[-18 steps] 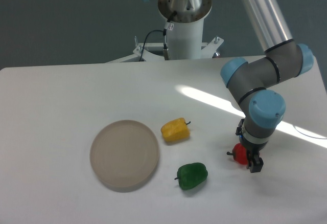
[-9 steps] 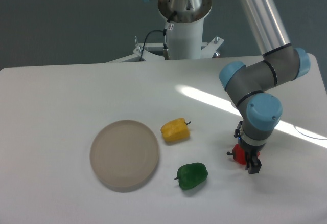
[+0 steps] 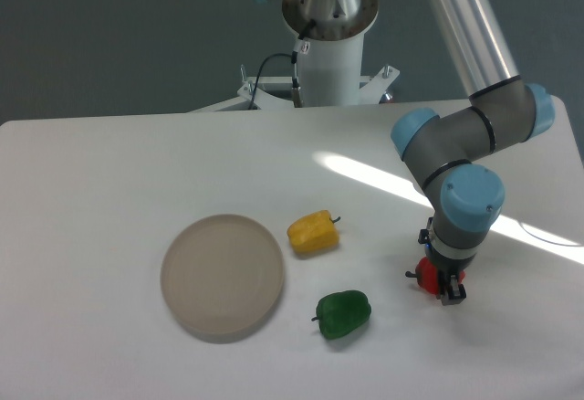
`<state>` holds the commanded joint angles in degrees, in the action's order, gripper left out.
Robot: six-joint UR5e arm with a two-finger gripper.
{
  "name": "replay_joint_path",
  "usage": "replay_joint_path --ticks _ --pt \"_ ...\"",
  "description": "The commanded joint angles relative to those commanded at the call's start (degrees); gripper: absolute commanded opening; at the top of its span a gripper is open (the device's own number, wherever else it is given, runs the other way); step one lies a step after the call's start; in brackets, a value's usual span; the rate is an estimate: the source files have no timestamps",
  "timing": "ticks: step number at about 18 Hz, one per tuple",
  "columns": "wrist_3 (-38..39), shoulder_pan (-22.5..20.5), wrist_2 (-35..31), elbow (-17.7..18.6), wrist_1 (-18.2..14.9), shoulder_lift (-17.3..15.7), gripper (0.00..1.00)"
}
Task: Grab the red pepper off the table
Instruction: 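Close the gripper around the red bell pepper, then lift the held red bell pepper up off the table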
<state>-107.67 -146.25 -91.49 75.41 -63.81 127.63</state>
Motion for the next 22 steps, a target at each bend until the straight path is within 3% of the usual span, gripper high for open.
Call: replay_joint_path --ticks 10,14,22 --pt "1.32 2.02 -0.97 -0.88 -8.26 -9.23 0.55" --pt "1.41 2.11 -0.62 -3.69 -11.25 -9.41 0.55" --pt "2.55 2.81 -0.62 -4.31 -11.25 -9.24 0.55"
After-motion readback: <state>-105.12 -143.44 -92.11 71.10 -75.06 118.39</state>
